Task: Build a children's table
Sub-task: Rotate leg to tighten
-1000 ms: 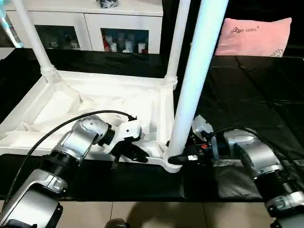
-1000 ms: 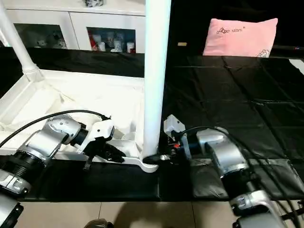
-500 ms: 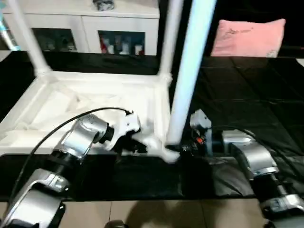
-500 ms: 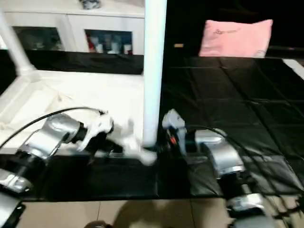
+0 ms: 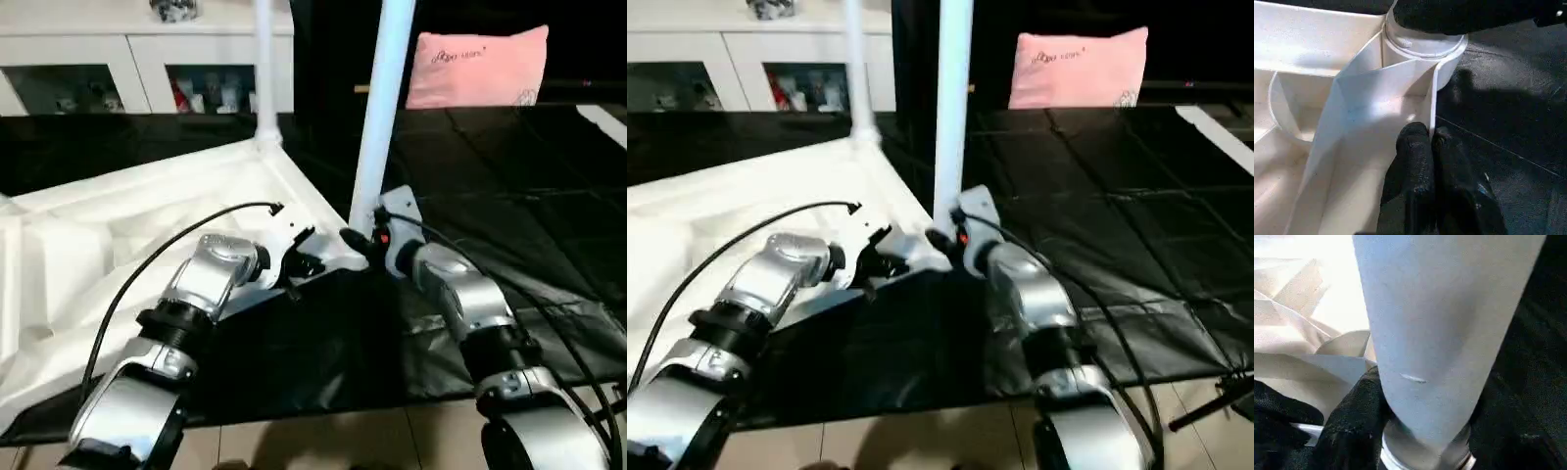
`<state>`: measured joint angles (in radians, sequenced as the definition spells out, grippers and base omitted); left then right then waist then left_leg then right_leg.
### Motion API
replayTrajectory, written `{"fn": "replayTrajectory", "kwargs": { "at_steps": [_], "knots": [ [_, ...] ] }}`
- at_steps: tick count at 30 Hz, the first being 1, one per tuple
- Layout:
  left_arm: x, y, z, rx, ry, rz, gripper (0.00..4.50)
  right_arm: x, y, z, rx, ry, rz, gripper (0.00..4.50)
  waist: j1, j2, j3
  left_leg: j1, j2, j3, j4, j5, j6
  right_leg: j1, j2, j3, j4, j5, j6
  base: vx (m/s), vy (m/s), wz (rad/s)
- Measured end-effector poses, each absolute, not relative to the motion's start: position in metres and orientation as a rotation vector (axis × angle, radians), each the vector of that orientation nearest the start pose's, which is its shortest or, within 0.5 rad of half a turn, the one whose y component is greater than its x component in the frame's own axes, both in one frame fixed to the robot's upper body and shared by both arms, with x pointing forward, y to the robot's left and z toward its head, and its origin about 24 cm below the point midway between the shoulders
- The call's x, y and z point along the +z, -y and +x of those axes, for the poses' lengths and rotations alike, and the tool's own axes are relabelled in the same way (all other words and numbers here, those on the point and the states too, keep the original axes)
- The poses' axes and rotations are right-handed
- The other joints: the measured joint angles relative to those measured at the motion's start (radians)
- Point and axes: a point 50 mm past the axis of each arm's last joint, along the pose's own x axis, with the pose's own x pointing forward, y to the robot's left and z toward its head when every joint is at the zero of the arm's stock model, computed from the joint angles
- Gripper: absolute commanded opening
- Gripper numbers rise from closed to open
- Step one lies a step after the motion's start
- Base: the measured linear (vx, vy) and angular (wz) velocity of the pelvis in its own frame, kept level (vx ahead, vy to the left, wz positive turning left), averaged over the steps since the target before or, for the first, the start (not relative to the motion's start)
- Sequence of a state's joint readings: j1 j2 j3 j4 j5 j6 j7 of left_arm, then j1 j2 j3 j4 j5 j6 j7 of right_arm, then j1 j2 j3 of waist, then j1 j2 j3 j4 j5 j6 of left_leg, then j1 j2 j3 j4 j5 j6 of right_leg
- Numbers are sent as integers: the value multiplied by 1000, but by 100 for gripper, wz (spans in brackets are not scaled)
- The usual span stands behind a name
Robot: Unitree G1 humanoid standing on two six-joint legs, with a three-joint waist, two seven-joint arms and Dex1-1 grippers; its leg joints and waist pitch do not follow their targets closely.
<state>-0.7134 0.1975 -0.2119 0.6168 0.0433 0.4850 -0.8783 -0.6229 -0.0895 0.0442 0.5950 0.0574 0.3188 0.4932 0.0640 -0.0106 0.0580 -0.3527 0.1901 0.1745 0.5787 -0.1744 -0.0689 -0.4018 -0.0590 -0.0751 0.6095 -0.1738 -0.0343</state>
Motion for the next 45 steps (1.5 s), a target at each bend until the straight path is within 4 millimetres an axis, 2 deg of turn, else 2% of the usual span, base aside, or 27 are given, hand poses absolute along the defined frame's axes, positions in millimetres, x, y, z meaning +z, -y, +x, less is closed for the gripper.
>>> {"fn": "replayTrajectory", "kwargs": {
  "at_steps": [2,3,6,8,12,20,26,33,37,45],
  "knots": [
    [61,-98,344,-981,-568,239,0,57,97,349,628,-330,-37,277,-2,0,0,0,0,0,0,0,0,0,0,0,0,0,-1,0,0,0],
    [61,-99,344,-981,-569,242,0,57,97,349,630,-330,-40,304,-2,0,0,0,0,0,0,0,0,0,0,0,0,0,0,0,0,0],
    [61,-100,344,-992,-568,254,0,55,97,347,655,-320,-40,324,-3,0,0,0,0,0,0,0,0,0,0,0,0,-2,4,0,0,0],
    [62,-101,343,-1014,-568,269,0,55,99,344,681,-315,-40,358,-3,0,0,0,0,0,0,0,0,0,0,0,0,-3,4,0,0,0],
    [63,-105,341,-1055,-564,290,0,55,106,339,758,-309,-37,383,0,0,0,0,0,0,-1,0,0,0,0,0,-1,0,0,0,0,0],
    [65,-119,335,-1189,-562,358,0,56,131,323,973,-310,-99,446,24,1,1,-2,0,0,-1,0,0,-1,0,-1,-1,0,-1,0,0,0],
    [70,-139,327,-1354,-579,445,0,66,150,315,1163,-310,-161,446,40,0,1,-3,0,0,0,0,0,-1,0,-1,-1,0,-1,0,0,0],
    [72,-143,317,-1505,-603,499,0,65,149,303,1387,-357,-144,446,64,0,1,-4,1,0,1,0,0,-2,0,-1,-1,0,-1,0,0,0],
    [72,-142,315,-1554,-603,519,0,64,147,300,1449,-370,-130,413,80,0,1,-4,1,0,2,0,0,-1,0,-1,0,-1,2,0,0,0],
    [72,-141,313,-1589,-602,540,0,64,146,297,1494,-370,-110,340,84,0,1,-5,1,-1,4,0,0,-1,0,-1,0,-1,2,0,0,0]
  ]
}}
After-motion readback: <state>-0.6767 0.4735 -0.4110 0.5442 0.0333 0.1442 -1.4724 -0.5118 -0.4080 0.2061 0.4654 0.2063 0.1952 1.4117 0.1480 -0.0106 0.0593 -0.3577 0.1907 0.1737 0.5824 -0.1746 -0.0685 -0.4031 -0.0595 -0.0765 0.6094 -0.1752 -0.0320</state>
